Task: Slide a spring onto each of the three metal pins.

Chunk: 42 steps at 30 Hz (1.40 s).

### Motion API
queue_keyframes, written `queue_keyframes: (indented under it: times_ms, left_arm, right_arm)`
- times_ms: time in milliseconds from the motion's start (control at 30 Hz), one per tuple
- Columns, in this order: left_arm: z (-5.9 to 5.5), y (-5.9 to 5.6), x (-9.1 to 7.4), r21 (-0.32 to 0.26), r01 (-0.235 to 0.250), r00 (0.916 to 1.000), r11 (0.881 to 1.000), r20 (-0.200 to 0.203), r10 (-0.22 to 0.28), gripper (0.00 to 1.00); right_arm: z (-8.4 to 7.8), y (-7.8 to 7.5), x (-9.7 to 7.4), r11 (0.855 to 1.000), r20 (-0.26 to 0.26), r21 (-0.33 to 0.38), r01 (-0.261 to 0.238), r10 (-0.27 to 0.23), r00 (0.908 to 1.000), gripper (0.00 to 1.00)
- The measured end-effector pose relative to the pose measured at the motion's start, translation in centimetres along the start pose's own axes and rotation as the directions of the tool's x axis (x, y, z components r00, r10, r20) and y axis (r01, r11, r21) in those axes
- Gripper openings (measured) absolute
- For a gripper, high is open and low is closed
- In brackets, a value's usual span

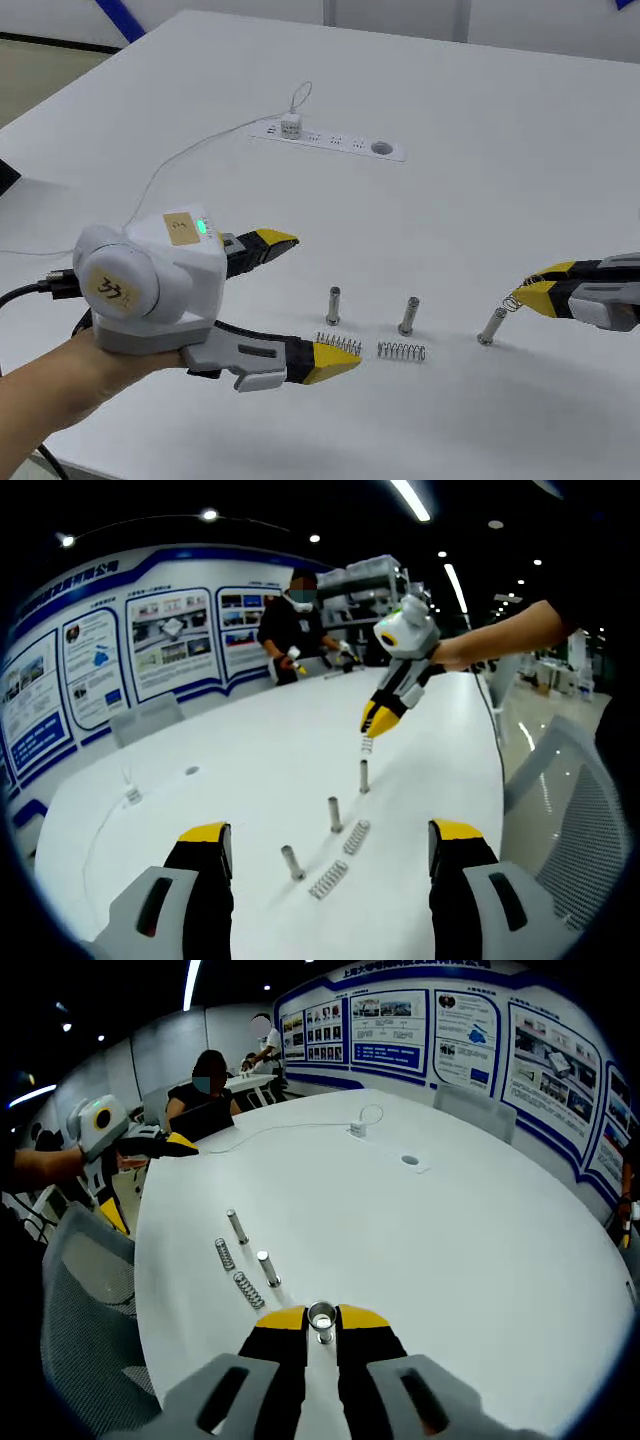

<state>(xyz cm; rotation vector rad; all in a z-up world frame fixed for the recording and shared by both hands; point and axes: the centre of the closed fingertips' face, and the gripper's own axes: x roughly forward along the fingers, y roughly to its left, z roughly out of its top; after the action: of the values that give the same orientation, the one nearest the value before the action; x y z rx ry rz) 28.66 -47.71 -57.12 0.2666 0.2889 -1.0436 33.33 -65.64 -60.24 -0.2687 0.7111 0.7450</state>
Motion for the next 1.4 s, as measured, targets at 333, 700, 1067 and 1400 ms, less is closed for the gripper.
queue_keyframes:
  times_ms: [333,700,1067,1400]
  left_arm:
    - [-0.2,-0.5,0.2,-0.012,0.01,1.0,1.0,-0.001,-0.01,0.83]
    - [-0.3,-0.5,0.1,-0.02,0.011,0.9999,1.0,-0.008,-0.011,0.83]
    - [-0.3,-0.4,0.1,-0.021,0.009,0.9999,1.0,-0.012,-0.009,0.83]
    - [-0.2,-0.4,0.2,-0.02,0.015,0.9998,1.0,-0.014,-0.016,0.83]
  right_arm:
    - [-0.4,0.0,0.8,1.0,-0.034,0.014,-0.003,0.004,0.9994,0.11]
    - [-0.9,0.0,1.1,1.0,-0.062,0.003,-0.002,0.002,0.998,0.11]
    - [-1.3,-0.1,1.8,1.0,-0.093,0.0,0.001,-0.001,0.9957,0.11]
    - [-1.8,0.0,2.1,1.0,-0.112,0.001,-0.002,0.002,0.9938,0.11]
